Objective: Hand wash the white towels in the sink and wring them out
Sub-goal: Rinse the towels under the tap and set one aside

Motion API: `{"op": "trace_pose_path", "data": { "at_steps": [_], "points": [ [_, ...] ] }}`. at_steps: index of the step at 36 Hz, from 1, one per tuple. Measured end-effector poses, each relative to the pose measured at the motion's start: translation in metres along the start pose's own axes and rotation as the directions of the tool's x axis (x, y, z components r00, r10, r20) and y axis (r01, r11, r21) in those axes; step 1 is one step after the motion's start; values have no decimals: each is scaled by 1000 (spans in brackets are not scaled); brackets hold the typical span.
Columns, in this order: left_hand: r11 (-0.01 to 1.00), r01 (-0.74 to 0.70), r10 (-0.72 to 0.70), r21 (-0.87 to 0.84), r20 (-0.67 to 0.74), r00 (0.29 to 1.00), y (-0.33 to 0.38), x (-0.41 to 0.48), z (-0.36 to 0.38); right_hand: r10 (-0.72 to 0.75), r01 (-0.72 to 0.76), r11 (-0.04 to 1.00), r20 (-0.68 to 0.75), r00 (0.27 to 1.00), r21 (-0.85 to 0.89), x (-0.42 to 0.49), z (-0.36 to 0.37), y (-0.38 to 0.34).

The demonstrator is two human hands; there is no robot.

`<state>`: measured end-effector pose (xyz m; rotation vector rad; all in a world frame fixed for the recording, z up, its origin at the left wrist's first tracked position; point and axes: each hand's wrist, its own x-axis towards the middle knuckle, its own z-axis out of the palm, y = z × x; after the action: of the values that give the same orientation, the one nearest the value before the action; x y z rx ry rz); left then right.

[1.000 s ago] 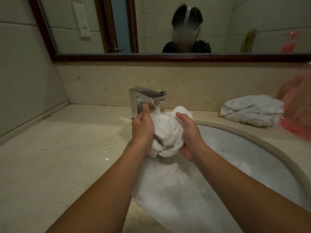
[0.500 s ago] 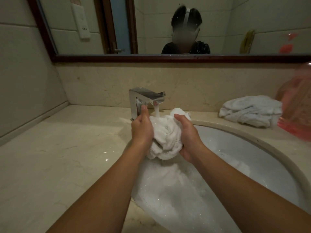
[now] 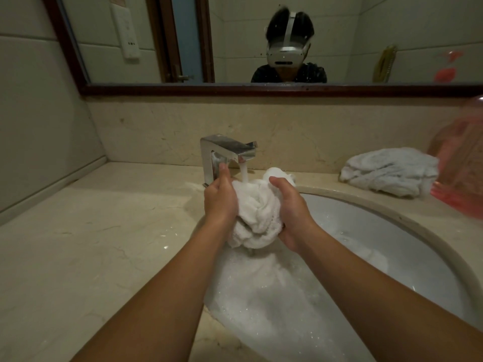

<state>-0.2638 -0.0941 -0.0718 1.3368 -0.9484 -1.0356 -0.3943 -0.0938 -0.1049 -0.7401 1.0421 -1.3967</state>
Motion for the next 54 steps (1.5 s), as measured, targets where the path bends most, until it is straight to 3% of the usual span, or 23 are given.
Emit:
{"op": "trace_pose_path", "data": {
  "at_steps": [19, 35, 42, 54],
  "points": [
    [1000, 5, -5, 19, 4, 1000, 1, 1, 1, 30, -32, 999, -38, 999, -41, 2, 1, 1],
    [999, 17, -16, 36, -19, 1000, -3, 6, 2, -36, 31, 995, -44, 998, -100, -6, 4, -3],
    [993, 82, -87, -80, -63, 994, -3, 10, -2, -38, 33, 989, -34, 999, -144, -15, 9, -7],
    [993, 24, -38, -120, -115, 993, -3, 10, -2, -25, -8, 959, -113, 993, -284, -7, 14, 1]
  ]
}}
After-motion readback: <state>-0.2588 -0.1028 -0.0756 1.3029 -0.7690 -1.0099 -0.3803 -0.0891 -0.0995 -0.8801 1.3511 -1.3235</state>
